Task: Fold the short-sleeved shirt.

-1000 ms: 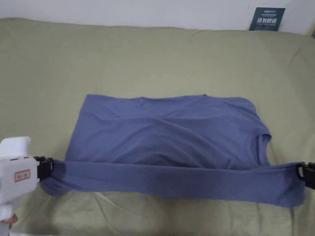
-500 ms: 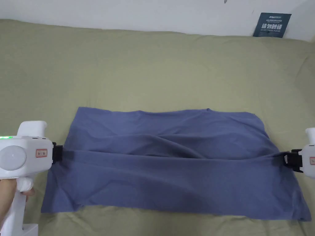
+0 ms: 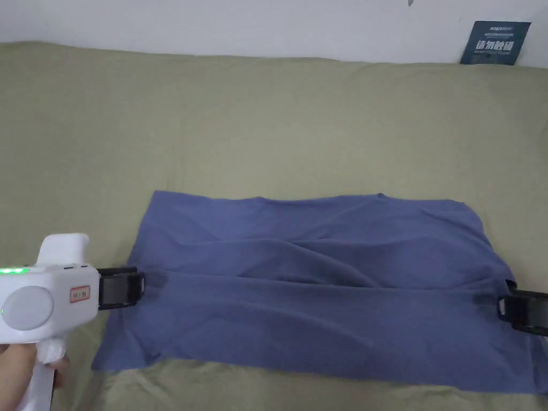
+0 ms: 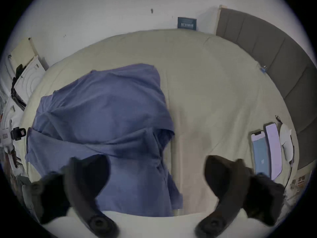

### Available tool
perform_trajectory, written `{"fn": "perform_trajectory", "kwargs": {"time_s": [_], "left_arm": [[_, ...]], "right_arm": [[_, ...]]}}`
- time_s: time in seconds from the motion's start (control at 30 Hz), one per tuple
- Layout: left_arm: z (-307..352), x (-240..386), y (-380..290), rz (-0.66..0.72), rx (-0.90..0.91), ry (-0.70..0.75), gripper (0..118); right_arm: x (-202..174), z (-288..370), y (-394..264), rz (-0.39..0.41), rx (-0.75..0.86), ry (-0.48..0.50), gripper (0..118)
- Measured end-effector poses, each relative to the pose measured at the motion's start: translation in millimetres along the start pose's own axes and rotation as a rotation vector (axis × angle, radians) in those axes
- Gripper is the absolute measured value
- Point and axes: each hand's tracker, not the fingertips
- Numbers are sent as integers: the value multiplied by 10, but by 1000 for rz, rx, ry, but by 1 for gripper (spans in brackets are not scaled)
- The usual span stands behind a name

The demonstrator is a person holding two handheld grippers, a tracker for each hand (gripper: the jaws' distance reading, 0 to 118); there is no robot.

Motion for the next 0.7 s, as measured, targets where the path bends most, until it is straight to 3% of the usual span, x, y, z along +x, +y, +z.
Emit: {"fn": "perform_trajectory", "kwargs": {"time_s": [0.07,0.1,0.17,0.2,0.37,0.4,0.43,0.47,0.5,0.7], "left_arm": [[178,-47,-94,9,18,34,107],[261,-70,-151,13,19,21,85],[361,-114,-252,41,12,6,15],[384,-118,-322,69,-7,-11,1],[371,-7,-530,10,-87,-65,0],[355,15,-542,20,-84,-59,12],[338,21,-540,15,-91,-56,47],[308,38,-534,6,-98,-30,92],[255,43,-536,6,-99,-2,118],[8,108,-494,10,-142,3,117]], "right_arm": [[-6,185,-145,17,14,-4,94],[-21,265,-209,42,46,-20,66],[-52,431,-401,60,69,-42,5],[-54,513,-515,44,86,-35,1],[-105,663,-802,21,56,23,0],[-111,663,-841,32,54,18,0],[-108,659,-862,36,49,19,0],[-105,663,-878,33,46,22,0],[-100,662,-892,24,42,31,0],[-104,576,-900,9,23,37,0]]}}
